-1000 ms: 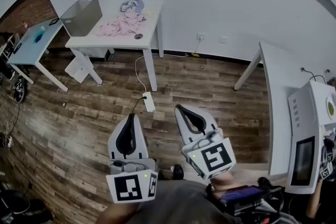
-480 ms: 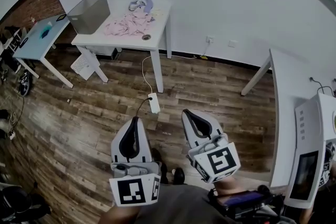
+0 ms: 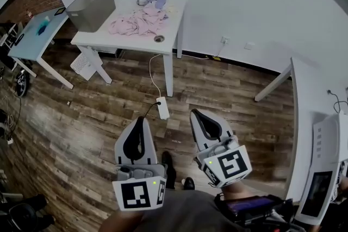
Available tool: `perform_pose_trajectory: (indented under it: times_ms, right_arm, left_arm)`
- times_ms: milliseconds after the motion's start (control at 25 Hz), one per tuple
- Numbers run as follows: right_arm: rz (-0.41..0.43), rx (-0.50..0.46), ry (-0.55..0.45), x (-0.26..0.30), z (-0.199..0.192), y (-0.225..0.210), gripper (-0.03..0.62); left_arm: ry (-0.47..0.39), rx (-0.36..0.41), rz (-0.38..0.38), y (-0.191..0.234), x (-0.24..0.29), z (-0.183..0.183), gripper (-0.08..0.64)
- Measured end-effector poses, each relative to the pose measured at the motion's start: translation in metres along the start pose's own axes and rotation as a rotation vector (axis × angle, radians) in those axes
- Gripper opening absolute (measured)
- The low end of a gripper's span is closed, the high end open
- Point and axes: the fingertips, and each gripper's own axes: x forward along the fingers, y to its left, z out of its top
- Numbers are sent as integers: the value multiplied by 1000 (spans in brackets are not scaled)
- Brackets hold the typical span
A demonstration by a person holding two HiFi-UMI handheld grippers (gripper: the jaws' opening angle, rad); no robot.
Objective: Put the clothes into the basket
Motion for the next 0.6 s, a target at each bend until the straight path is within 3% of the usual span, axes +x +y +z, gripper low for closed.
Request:
perform_pose_trajectory:
  times_ms: [320, 600]
  right_arm:
    - [-10, -33, -31, 98, 33, -6, 6]
    - [1, -53, -71, 154, 53, 0, 6]
  left_arm:
    - [-49, -9, -11, 65, 75, 16, 9]
    - [-94, -1, -34, 100, 108, 27, 9]
